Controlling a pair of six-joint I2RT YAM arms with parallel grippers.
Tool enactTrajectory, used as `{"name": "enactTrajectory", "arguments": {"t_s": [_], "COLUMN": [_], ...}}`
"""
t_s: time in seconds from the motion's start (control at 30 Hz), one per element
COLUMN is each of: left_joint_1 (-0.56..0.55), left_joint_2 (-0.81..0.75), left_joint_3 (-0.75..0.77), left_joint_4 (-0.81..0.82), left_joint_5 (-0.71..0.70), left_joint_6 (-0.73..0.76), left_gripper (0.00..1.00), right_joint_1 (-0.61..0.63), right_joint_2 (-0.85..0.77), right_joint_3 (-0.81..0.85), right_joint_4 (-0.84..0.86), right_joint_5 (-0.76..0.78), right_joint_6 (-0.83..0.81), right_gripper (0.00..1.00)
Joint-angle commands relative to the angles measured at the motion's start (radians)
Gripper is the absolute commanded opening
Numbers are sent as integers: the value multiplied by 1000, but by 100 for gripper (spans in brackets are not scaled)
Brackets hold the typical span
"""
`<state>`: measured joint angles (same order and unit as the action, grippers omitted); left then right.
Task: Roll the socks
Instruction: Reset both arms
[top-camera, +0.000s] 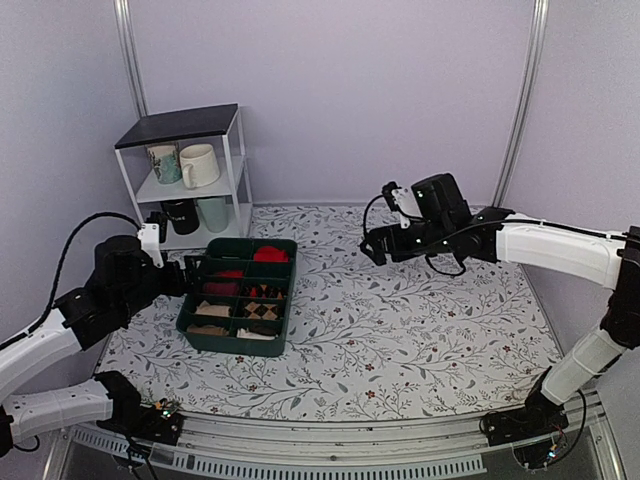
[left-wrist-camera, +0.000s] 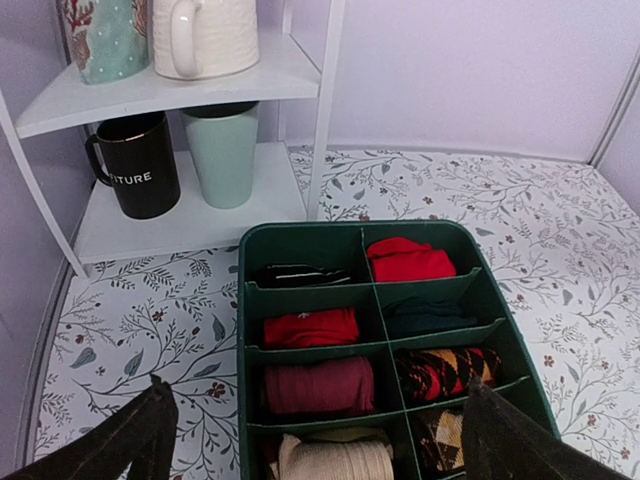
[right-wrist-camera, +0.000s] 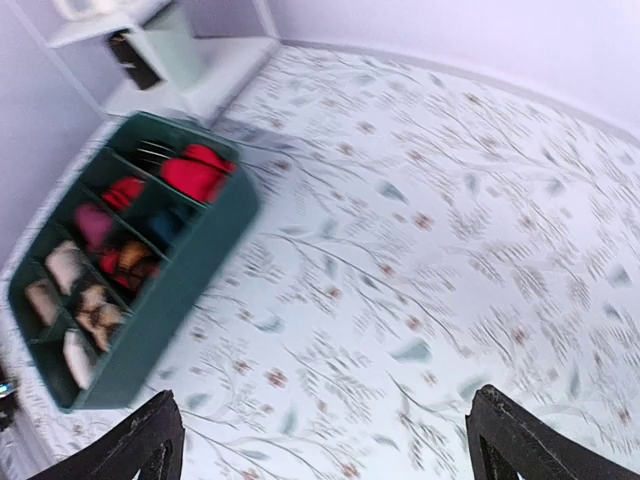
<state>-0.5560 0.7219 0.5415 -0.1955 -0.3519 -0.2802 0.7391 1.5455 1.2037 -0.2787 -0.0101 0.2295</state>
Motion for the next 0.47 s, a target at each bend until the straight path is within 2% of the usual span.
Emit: {"name": "enactTrajectory", "arguments": {"t_s": [0.0,0.13,0.3,0.43], "left_joint_1": [18,18,18,18], "left_joint_2": [6,14,32,5], "left_joint_3": [6,-9,3,-1], "left_joint_4": [42,77,65,58], "left_joint_5": [27,52,51,49], "left_joint_6": [19,30,36,32], "left_gripper": [99,100,99,99], "right_joint_1": [32,32,33,32], "right_joint_2": [-90,-113,-157,-139], "right_joint_3": [-105,-178,-287,-294], "right_joint_4": [-75,-128,-46,-21], "right_joint_5": [285,357,363,360], "right_joint_6": [109,155,162,160], "right_gripper": [100,100,100,100]}}
